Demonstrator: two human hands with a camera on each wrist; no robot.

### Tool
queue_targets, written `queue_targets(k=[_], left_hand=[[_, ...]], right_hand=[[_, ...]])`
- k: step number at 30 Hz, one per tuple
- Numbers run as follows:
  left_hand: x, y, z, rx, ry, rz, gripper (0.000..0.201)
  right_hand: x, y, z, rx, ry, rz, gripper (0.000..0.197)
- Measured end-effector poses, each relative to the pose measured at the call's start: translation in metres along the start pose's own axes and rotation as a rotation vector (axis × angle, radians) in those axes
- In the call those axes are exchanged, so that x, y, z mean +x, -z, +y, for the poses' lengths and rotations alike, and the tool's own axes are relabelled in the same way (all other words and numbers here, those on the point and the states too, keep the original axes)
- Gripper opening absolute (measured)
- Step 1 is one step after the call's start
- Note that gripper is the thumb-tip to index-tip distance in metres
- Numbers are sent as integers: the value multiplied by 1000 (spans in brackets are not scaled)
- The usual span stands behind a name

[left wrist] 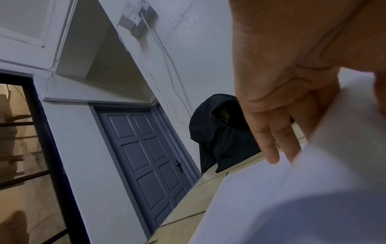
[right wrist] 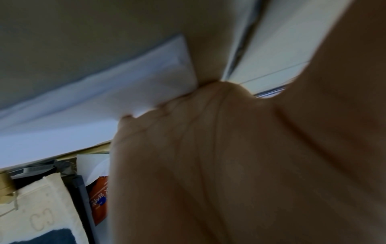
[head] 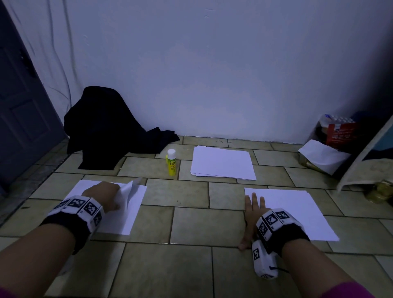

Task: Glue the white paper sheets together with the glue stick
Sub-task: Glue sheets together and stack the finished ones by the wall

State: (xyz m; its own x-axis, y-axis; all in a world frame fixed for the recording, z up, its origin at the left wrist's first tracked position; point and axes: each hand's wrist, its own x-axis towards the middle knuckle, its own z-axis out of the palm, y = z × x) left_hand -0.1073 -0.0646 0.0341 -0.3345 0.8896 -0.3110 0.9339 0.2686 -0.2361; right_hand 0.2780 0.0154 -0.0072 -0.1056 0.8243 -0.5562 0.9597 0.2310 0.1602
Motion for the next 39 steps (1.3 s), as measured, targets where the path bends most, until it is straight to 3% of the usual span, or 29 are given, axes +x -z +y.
queue_targets(k=[4,9,13,18,21,25,28,33,36,39], left_hand=[[-7,10,-7,-12,20,144,48],[-11,23,-10,-133,121,351,38],[-25,45,8,-136,57,475,48],[-46,59,77,-50,-150,388,50],[-45,42,125,-106,-314,225,61],[-42,22,165,-153,-415,14,77],[-40,17,173,-194,-448,-38,80],[-37,21,161,-191,-565,-119,58],[-35,19,152,-89,-632,-104,62],[-33,18,147,-82,-644,-84,69]], right_hand=[[-3,4,0,2,9,-15,152],[-6,5,0,5,12,-12,151],[-8,6,-1,8,15,-13,150],[-8,7,-1,-3,9,-13,150],[-8,5,-3,-41,4,18,148],[-9,25,11,-35,61,26,132],[-8,47,22,8,116,-28,124],[-6,61,24,140,97,-8,95],[-4,83,20,231,86,75,78],[-3,105,-2,393,179,205,63]])
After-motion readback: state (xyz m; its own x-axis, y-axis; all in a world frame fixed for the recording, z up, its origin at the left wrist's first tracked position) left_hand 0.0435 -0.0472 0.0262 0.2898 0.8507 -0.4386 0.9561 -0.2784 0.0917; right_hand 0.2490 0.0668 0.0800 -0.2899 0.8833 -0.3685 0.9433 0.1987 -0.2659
